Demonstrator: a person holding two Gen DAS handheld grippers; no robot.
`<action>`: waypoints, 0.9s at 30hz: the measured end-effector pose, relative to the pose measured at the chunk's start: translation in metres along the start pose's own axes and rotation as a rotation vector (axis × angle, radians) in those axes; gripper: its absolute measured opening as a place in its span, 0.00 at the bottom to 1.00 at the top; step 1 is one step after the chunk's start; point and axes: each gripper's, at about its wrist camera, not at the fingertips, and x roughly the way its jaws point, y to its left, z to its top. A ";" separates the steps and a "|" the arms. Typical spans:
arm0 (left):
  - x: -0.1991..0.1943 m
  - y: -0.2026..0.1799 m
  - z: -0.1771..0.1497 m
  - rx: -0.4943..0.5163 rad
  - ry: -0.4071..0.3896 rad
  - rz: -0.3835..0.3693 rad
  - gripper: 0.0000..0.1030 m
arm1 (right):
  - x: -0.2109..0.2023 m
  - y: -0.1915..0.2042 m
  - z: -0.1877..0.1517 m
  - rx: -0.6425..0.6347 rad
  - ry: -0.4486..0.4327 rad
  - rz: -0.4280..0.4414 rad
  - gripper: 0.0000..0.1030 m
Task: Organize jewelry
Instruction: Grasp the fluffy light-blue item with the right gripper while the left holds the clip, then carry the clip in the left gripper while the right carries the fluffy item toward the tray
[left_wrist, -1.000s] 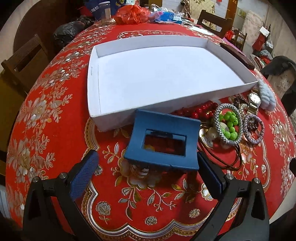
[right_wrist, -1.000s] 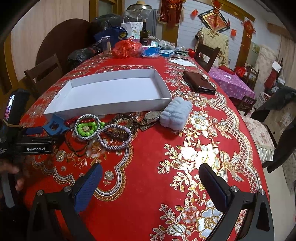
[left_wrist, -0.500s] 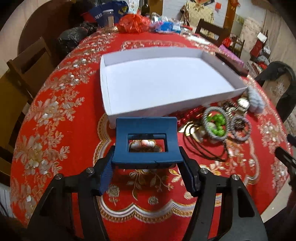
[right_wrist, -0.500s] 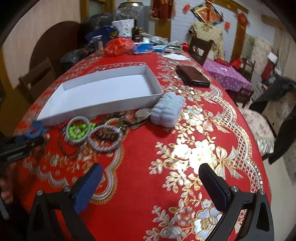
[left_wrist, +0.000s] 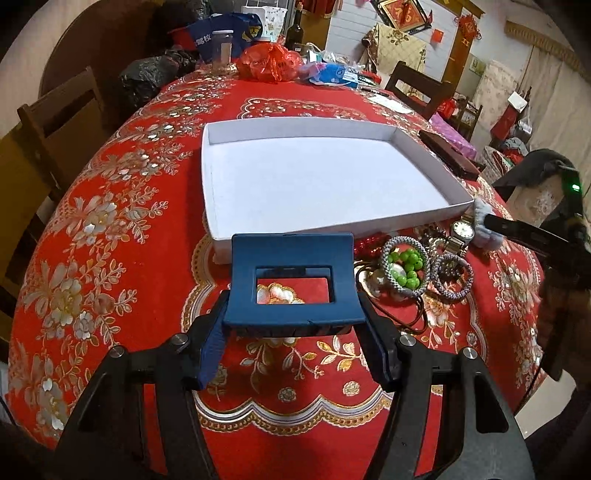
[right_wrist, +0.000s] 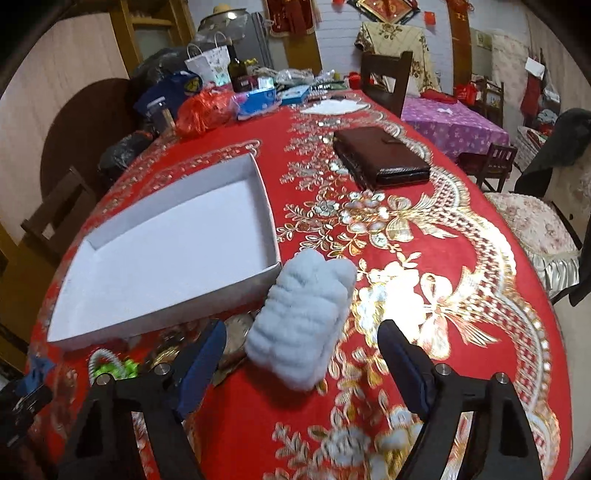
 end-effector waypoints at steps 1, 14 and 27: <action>0.000 -0.001 0.000 0.004 0.001 0.001 0.62 | 0.004 -0.001 0.002 0.005 0.003 0.009 0.70; 0.007 -0.001 0.004 -0.010 0.031 -0.022 0.61 | -0.023 -0.024 -0.005 0.109 -0.045 -0.052 0.34; 0.006 -0.006 -0.002 0.021 0.026 0.003 0.61 | -0.085 0.063 -0.037 -0.061 -0.033 0.007 0.34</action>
